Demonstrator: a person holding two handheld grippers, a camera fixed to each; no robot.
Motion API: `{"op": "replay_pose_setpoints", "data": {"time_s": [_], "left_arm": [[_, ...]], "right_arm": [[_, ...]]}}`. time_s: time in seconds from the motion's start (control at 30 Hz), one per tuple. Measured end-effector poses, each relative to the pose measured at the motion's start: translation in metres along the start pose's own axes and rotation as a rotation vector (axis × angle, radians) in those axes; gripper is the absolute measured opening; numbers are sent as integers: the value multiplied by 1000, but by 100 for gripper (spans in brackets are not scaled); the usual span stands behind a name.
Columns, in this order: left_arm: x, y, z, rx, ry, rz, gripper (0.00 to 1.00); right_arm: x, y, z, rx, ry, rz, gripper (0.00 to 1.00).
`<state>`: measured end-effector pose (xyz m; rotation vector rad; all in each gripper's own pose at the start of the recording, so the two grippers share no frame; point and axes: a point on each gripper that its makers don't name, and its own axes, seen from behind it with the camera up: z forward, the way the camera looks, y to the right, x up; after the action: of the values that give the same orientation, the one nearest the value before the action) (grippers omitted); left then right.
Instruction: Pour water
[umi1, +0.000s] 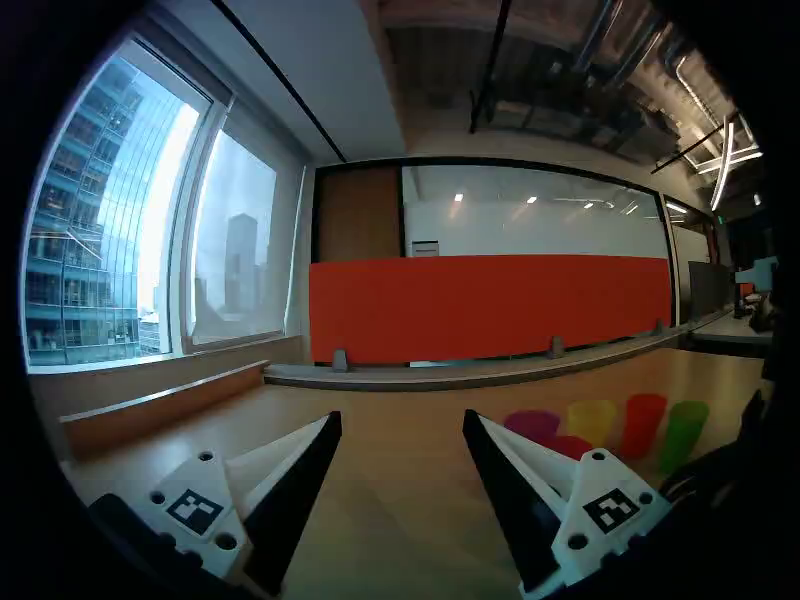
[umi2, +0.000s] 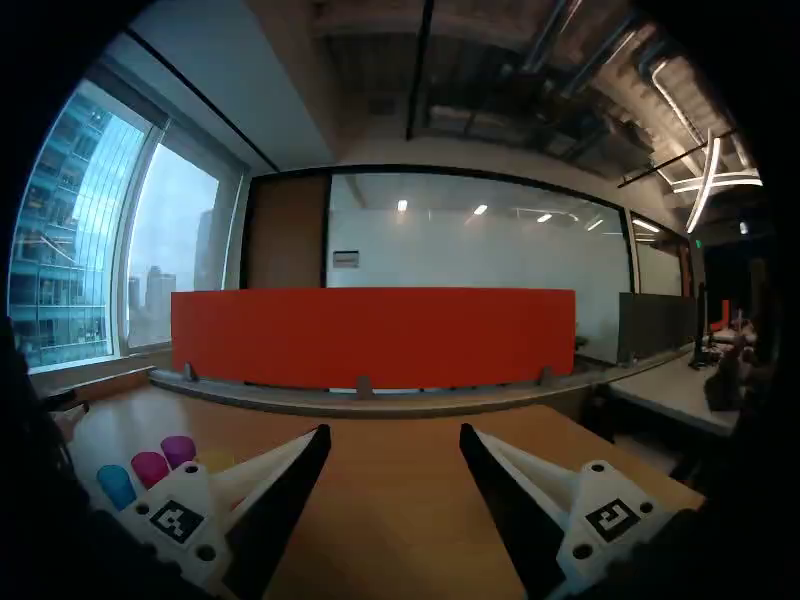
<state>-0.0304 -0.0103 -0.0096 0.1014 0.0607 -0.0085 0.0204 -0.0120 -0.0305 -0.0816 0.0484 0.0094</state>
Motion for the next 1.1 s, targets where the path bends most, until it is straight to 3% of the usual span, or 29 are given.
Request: {"op": "replay_pose_setpoints", "data": {"time_s": [1.1], "left_arm": [[-18, 6, 9, -24, -31, -28, 90]], "right_arm": [[-4, 4, 1, -2, -15, -2, 100]]}}
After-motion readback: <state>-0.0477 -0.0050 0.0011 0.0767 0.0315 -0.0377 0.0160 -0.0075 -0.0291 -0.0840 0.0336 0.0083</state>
